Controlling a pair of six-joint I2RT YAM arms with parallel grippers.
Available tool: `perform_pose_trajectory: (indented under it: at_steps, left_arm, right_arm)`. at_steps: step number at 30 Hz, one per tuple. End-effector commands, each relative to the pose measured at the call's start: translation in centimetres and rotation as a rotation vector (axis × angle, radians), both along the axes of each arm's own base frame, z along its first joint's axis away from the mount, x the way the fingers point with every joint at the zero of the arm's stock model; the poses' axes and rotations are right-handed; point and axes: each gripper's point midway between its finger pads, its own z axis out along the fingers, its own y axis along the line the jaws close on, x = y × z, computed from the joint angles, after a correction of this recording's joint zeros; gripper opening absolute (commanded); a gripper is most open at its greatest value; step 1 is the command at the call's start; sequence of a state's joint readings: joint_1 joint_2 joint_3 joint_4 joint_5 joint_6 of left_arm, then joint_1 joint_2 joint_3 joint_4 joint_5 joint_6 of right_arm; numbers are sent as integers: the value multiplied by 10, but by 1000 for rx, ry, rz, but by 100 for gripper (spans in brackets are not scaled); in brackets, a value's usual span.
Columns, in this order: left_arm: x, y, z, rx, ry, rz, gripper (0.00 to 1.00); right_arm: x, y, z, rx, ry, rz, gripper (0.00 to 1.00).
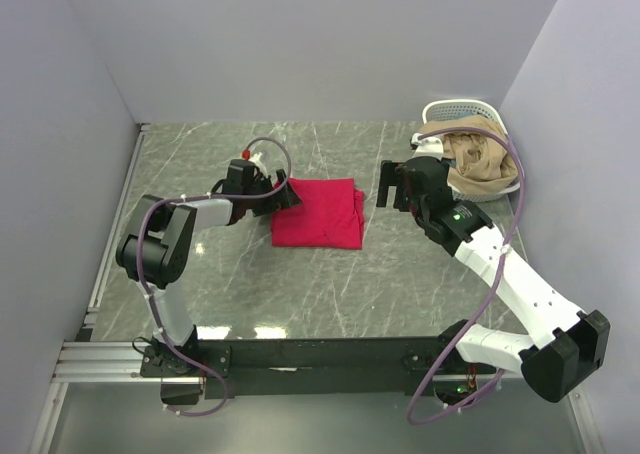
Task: Fold and stack the t-shirts
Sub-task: Neatly place the folded tshirt to the corner
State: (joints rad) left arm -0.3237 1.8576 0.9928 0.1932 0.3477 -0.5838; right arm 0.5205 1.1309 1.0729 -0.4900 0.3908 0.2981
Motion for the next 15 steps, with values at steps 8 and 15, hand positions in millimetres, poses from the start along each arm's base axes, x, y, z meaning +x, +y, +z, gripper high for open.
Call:
perform_pose_trajectory:
  at_steps: [8,15]
  left_arm:
    - [-55,-9,-49,-21,187,-132,97]
    - [-58,-21,-68,-41,247,-186,63]
  right_arm:
    - [8,3,3,26,-20,-6,100]
    - [7,2,0,20,-17,-5,100]
